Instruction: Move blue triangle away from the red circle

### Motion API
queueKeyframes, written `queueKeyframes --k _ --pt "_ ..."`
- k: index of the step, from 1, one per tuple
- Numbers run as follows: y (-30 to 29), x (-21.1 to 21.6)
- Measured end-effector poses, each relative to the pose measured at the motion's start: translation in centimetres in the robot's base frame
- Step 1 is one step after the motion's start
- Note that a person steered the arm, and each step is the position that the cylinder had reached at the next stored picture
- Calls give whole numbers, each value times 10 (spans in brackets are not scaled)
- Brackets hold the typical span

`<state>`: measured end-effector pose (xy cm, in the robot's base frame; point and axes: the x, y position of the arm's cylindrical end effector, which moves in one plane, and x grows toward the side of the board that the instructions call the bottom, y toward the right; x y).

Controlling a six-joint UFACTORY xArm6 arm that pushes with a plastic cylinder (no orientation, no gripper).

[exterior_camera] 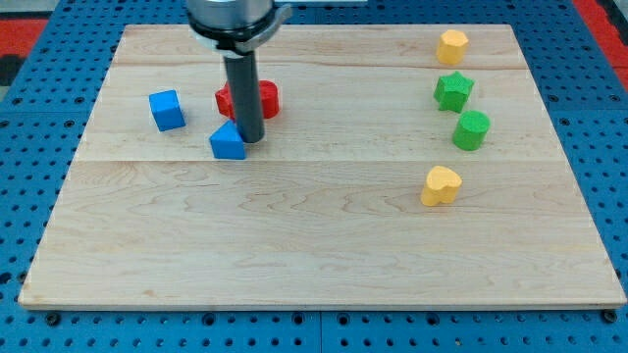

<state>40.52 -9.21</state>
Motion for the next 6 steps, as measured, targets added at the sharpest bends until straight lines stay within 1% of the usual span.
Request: queueKeyframes --k 1,2,3,4,5,6 --pt "-39 2" --pt "-23 -4" --pt "-20 -3" --pt "32 40" --pt "-29 90" --pt "-86 83"
